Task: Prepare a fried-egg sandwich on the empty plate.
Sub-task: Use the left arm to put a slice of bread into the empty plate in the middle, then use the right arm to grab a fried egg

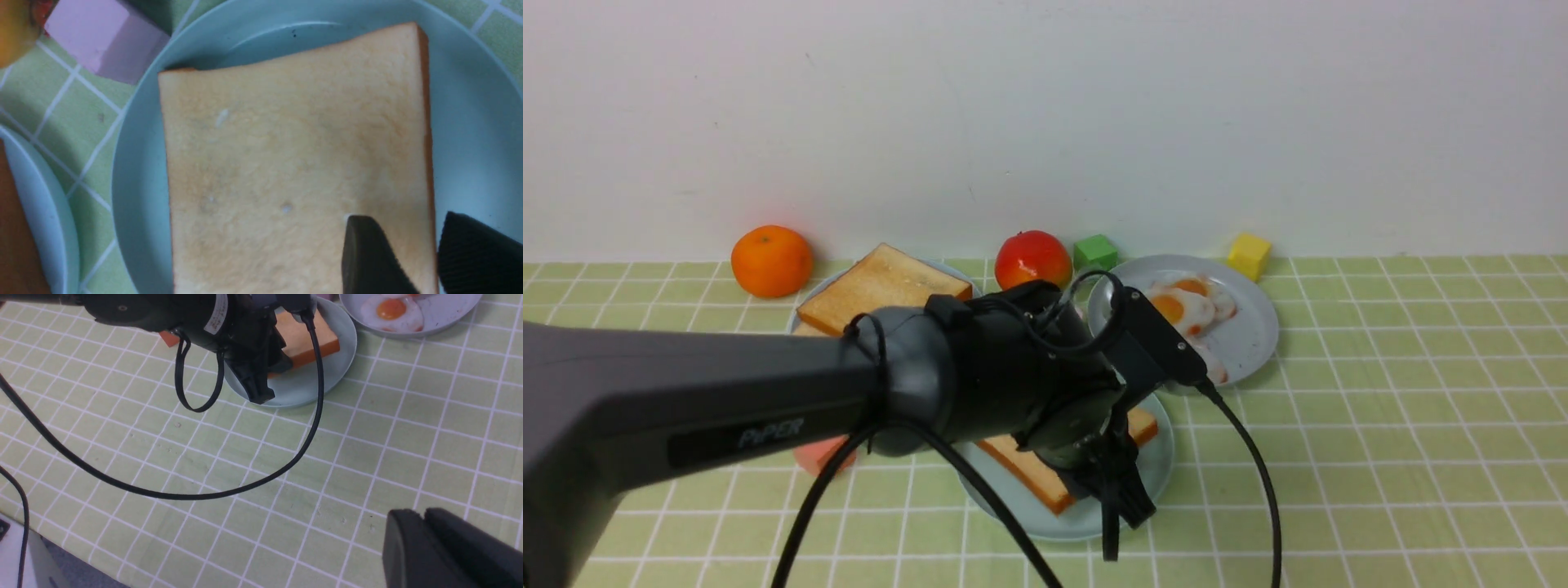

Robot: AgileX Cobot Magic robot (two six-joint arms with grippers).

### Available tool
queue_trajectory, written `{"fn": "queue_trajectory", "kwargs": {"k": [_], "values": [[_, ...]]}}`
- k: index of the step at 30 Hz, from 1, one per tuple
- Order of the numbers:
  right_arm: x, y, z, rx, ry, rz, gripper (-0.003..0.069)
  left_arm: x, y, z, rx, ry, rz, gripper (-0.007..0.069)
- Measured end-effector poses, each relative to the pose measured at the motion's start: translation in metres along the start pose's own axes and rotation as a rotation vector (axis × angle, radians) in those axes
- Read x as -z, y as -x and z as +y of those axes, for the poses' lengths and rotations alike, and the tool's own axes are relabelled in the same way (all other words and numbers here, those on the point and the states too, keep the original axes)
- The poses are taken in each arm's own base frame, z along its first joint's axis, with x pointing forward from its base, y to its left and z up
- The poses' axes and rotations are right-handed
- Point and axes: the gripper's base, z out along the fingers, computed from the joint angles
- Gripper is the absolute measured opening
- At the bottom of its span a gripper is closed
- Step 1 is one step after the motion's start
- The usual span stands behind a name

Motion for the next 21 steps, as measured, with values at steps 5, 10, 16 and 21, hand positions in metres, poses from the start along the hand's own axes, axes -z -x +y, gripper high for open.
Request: {"fn": "queue_trajectory", "kwargs": {"k": [5,10,16,21], "values": [[-0.019,0.010,-0.007,-0.085,-0.008,0.063,0.0182,0.045,0.008,0.011,0.127,0.014,-0.063,0.0353],[-0.065,0.034,-0.024,-0.160,-0.041,0.110,0.0297,0.147,0.010,0.028,0.287,-0.031,-0.239,0.0243],[-0.140,0.063,-0.052,-0.253,-0.085,0.131,0.0333,0.257,-0.023,0.039,0.382,-0.105,-0.460,-0.0013],[-0.201,0.084,-0.071,-0.334,-0.082,0.227,0.0334,0.286,-0.073,0.031,0.358,-0.139,-0.549,-0.0013]]}}
